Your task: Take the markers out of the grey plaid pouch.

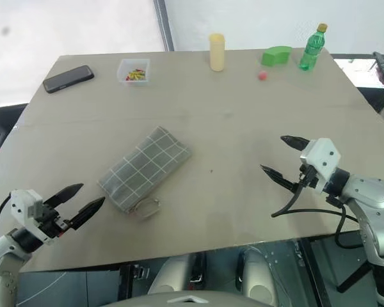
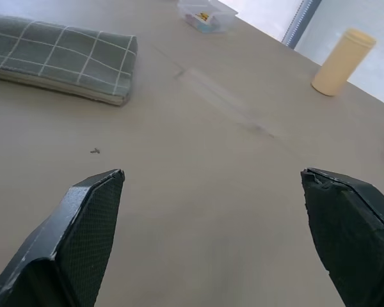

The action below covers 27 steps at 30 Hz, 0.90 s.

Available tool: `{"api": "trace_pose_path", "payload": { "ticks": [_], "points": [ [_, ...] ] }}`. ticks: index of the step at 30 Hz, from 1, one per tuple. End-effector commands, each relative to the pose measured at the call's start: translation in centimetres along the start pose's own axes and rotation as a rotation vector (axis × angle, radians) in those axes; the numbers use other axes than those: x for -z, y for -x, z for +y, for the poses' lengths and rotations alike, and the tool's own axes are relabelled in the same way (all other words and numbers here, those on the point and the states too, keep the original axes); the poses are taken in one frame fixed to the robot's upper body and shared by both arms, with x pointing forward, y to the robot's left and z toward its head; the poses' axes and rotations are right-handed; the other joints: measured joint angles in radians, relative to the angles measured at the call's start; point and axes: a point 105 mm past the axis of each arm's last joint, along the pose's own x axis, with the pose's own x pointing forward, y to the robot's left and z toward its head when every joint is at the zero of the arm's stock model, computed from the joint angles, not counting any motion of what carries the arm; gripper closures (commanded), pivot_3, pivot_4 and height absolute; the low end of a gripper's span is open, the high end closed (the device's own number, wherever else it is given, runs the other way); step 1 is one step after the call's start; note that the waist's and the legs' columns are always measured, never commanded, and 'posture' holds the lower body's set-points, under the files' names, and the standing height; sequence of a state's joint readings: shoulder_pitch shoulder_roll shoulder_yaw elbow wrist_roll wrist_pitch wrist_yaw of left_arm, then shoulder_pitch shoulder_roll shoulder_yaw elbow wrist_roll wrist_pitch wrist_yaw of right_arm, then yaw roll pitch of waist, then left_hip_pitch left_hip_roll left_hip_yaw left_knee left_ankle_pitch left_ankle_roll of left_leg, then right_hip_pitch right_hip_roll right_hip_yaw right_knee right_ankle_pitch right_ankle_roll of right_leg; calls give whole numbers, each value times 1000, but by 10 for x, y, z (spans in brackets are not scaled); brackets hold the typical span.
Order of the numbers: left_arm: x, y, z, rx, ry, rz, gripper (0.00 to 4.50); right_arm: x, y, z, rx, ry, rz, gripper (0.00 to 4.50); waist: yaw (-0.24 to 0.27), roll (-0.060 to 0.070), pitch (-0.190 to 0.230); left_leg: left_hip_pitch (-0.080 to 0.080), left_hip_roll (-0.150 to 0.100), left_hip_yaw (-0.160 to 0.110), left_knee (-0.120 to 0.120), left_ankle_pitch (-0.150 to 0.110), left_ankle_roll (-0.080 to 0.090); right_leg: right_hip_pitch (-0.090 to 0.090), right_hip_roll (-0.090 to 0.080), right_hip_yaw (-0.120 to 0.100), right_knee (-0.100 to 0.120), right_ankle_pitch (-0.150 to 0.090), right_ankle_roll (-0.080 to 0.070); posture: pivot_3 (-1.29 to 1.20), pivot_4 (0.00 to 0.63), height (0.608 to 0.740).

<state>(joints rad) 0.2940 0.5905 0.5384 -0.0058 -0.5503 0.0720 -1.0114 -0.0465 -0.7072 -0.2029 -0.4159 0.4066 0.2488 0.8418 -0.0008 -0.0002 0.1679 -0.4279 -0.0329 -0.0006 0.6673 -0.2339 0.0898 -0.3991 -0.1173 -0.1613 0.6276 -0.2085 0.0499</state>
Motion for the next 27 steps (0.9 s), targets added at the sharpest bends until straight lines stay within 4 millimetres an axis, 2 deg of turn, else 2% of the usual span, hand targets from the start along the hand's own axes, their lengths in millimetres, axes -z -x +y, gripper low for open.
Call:
{"api": "trace_pose_path", "payload": {
  "ticks": [1,3,4,5,6,7,8,9,10,12,14,16,22,24,27],
  "points": [
    [-8,1,6,-5,-20,-18,47,-19,-3,-4,11,45,-39,0,-4,5,2,2,-18,-30,0,1,0,4,6,7,2,-6,9,0,150,740],
    [-11,-1,10,-12,-18,-27,47,-21,-4,-4,14,47,-40,0,-3,4,2,10,-74,-114,-3,6,-3,6,32,54,21,-32,47,0,150,740],
    [-12,-2,12,-14,-18,-29,47,-22,-4,-4,15,55,-41,0,-4,0,0,16,-102,-151,-8,10,-6,6,37,75,29,-42,55,0,150,740],
    [-14,-4,14,-18,-17,-33,47,-24,-5,-3,19,69,-45,0,-5,-4,0,20,-128,-184,-16,17,-9,6,29,83,32,-48,50,0,150,740],
    [-16,-5,17,-24,-18,-36,47,-26,-6,-4,29,88,-50,0,-6,-6,0,23,-144,-202,-25,21,-11,8,15,78,34,-52,43,0,150,740],
    [-18,-8,20,-32,-17,-40,47,-27,-6,-6,49,84,-53,0,-13,-5,0,15,-137,-183,-24,22,-11,14,-5,61,36,-55,17,0,150,740],
    [-20,-10,24,-41,-16,-39,47,-27,-7,-7,61,79,-53,0,-14,-2,-2,11,-88,-105,-23,22,-11,23,-23,40,44,-58,-12,0,150,740],
    [-22,-13,27,-49,-19,-35,47,-27,-8,-8,66,75,-52,0,-2,6,-3,15,-63,-70,-22,24,-14,25,-25,36,46,-62,-13,0,150,740],
    [-24,-16,31,-55,-19,-25,47,-29,-8,-7,58,76,-59,0,9,6,-3,11,-60,-73,-20,19,-17,23,-7,50,35,-62,-12,0,150,740],
    [-28,-23,37,-51,15,18,47,-31,-8,-1,28,62,-67,0,25,4,-3,6,-60,-75,-20,17,-13,20,11,69,25,-58,-8,0,150,740],
    [-30,-29,42,-38,63,79,47,-32,-7,6,-20,24,-73,0,38,3,-3,7,-61,-75,-20,16,-12,20,14,80,24,-58,-6,0,150,740],
    [-36,-35,40,37,154,133,47,-34,-4,14,-66,37,-83,0,44,2,-3,7,-61,-76,-21,16,-12,20,15,81,26,-57,-5,0,150,740],
    [-80,-68,37,266,433,140,47,-37,9,48,-269,3,-92,0,38,0,-1,10,-61,-76,-20,16,-11,19,17,85,30,-58,-4,0,150,740],
    [-91,-78,34,334,498,166,47,-39,11,53,-291,-1,-95,0,30,-1,-1,13,-61,-76,-20,16,-10,19,20,92,31,-59,-2,0,150,740],
    [-94,-88,33,377,528,209,47,-40,12,56,-285,9,-96,0,16,-2,0,14,-61,-76,-21,17,-9,18,21,95,31,-58,-4,0,150,740]
  ]
}}
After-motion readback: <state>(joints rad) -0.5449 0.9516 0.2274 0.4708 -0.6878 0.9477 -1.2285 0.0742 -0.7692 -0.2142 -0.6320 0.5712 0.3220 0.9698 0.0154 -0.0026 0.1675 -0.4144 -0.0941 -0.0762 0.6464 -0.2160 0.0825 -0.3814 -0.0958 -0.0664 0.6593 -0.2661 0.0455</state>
